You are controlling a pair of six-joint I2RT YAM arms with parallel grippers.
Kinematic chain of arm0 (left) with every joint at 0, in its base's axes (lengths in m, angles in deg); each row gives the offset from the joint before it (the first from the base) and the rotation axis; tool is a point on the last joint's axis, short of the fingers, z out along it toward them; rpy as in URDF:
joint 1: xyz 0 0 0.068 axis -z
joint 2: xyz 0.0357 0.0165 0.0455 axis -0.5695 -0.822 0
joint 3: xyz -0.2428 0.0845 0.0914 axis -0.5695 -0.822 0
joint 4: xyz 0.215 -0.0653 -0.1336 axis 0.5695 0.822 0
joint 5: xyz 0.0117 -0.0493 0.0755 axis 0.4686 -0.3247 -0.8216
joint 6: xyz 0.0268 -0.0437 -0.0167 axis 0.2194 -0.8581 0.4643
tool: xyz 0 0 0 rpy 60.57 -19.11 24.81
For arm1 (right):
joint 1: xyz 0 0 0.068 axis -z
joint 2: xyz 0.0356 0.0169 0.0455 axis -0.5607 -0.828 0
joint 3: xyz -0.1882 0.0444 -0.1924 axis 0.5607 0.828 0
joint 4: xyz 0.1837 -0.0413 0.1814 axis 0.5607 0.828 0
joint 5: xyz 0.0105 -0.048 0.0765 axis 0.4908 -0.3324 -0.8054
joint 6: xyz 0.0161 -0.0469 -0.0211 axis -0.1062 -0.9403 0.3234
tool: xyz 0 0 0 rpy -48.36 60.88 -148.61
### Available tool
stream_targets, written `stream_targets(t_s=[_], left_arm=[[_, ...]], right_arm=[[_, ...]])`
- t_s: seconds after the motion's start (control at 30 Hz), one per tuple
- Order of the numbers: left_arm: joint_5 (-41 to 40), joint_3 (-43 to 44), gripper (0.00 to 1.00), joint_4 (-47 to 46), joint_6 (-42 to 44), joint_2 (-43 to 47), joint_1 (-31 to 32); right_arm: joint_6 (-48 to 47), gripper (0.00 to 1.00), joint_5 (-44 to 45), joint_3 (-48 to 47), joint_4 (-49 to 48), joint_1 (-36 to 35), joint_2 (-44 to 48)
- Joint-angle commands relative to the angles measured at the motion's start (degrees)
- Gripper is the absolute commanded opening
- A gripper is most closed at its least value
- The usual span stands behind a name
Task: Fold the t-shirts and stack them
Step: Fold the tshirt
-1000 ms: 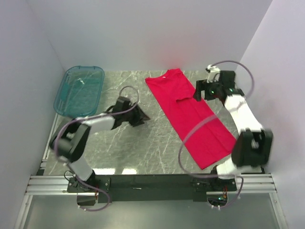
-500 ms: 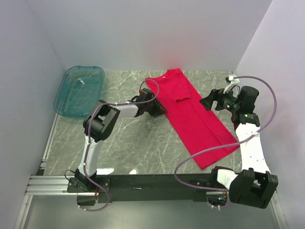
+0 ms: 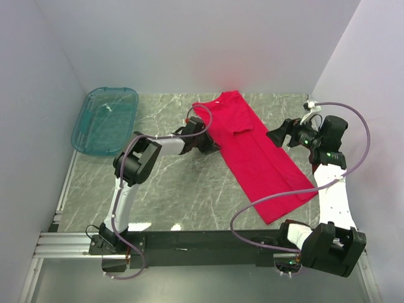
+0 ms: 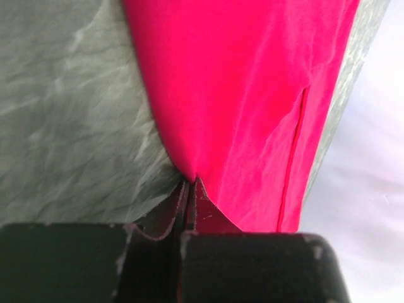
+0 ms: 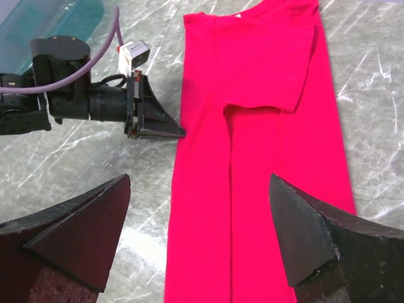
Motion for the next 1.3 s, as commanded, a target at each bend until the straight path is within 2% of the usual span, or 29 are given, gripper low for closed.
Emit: stream_targets(t_s=[0.0, 0.07, 0.23, 0.33, 0.47, 0.57, 0.6, 0.7, 0.73, 0.77, 0.8, 0.87, 0.93, 0.97, 1.03, 1.07, 1.13, 1.2, 1.27], left_arm=[[-3.7, -3.9, 0.01, 5.3, 3.9, 2.2, -1.4], [-4.5, -7.1, 0.01, 6.5, 5.5, 5.5, -2.9], [-4.1, -15.6, 0.01, 8.9, 12.2, 12.1, -11.6], [-2.9, -16.6, 0.01, 12.0, 16.9, 13.9, -17.1], [-2.2, -13.2, 0.02, 18.3, 23.3, 13.2, -22.1], [-1.4, -11.6, 0.18, 20.5, 26.2, 14.4, -23.8], [-1.0, -11.4, 0.31, 21.0, 27.0, 15.1, -23.9], [1.7, -11.9, 0.48, 21.2, 29.8, 19.4, -23.9], [2.7, -12.0, 0.5, 21.7, 30.4, 22.2, -23.9], [3.2, -12.3, 0.52, 22.0, 31.5, 24.0, -23.9], [3.2, -12.9, 0.54, 22.3, 32.2, 25.9, -23.9], [2.4, -13.7, 0.55, 23.3, 34.3, 32.3, -23.8], [1.4, -16.0, 0.57, 23.5, 35.4, 40.3, -23.9], [0.9, -17.4, 0.59, 23.2, 36.0, 43.1, -23.9], [0.4, -22.4, 0.65, 22.8, 35.5, 51.3, -23.9], [1.1, -26.9, 0.67, 22.4, 33.8, 53.7, -23.9], [5.1, -31.6, 0.77, 22.1, 31.5, 59.5, -23.9], [8.6, -39.4, 0.81, 20.0, 28.0, 62.8, -23.7], [12.7, -46.7, 0.81, 18.1, 24.6, 67.3, -23.1]], right_arm=[[0.5, 0.95, -2.0, 0.2, -2.4, 0.6, 1.3], [0.5, 0.95, -2.0, 0.2, -2.5, 0.7, 1.3], [0.5, 0.95, -2.3, 0.2, -2.5, 0.9, 1.1], [0.6, 0.95, -2.4, 0.2, -2.4, 0.9, 0.7], [0.4, 0.95, -2.7, 0.2, -2.0, 1.0, 0.5], [-1.2, 0.95, -3.8, 0.2, -1.4, 0.9, 0.2], [-1.9, 0.95, -4.6, 0.2, -1.1, 0.9, -0.1], [-6.8, 0.95, -9.3, -0.6, 2.6, 0.0, -2.1], [-9.2, 0.95, -10.7, -1.8, 4.4, -0.9, -3.0], [-16.2, 0.95, -10.9, -2.7, 10.4, -2.1, -4.2], [-20.5, 0.94, -10.2, -3.7, 14.3, -6.4, -6.9], [-31.5, 0.93, -4.0, -6.1, 24.2, -12.1, -9.9], [-34.6, 0.89, 2.4, -5.0, 26.0, -20.3, -13.2], [-32.2, 0.89, 8.9, -3.8, 22.8, -22.0, -13.8], [-28.4, 0.89, 13.0, -2.0, 19.4, -24.3, -15.8], [-22.4, 0.88, 18.2, -2.1, 16.6, -24.4, -16.9], [-18.6, 0.88, 21.8, -3.4, 16.0, -24.5, -20.7], [-14.6, 0.88, 25.4, -3.6, 15.3, -24.6, -23.5], [-13.7, 0.88, 26.1, -3.6, 15.6, -24.6, -24.7]])
